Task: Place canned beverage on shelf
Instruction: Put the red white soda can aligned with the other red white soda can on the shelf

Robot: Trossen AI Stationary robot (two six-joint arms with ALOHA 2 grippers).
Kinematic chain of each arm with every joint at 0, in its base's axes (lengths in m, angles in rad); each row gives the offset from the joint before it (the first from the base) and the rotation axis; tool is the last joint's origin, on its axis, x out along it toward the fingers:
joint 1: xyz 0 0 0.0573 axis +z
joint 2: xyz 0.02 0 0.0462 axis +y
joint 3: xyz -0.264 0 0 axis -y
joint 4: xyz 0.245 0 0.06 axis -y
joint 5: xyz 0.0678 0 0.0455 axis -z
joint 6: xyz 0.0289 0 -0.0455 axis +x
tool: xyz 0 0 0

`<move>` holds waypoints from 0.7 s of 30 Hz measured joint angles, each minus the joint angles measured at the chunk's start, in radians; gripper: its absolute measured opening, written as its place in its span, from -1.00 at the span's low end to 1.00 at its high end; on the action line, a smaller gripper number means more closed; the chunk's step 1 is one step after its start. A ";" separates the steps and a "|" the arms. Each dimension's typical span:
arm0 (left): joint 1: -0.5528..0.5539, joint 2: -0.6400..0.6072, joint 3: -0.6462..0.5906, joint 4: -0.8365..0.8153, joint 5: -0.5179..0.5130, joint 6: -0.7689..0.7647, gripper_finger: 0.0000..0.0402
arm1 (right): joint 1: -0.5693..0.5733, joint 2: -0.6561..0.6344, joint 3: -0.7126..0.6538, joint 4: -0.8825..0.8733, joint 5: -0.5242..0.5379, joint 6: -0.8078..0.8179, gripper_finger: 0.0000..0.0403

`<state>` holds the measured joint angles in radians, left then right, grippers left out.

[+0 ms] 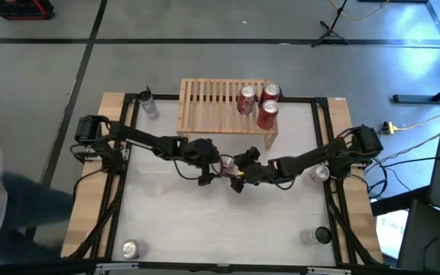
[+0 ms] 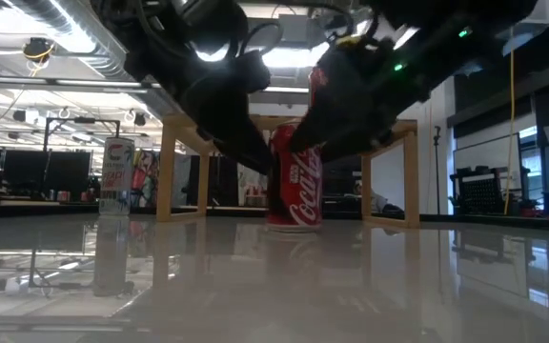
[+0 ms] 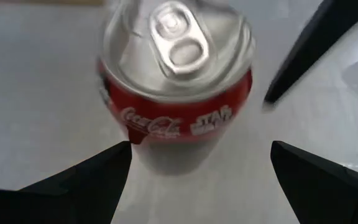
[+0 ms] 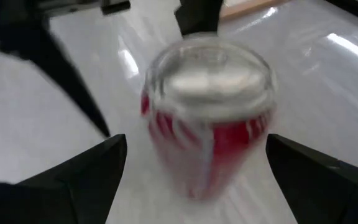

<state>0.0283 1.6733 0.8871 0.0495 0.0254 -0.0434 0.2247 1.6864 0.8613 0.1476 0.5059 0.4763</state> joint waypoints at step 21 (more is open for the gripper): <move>-0.010 -0.262 0.000 -0.054 0.097 -0.072 0.86 | -0.015 -0.064 0.109 -0.144 -0.001 -0.065 0.38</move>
<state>0.0182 1.4116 0.8875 -0.0041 0.1226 -0.1157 0.2098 1.6222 0.9701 0.0031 0.5053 0.4110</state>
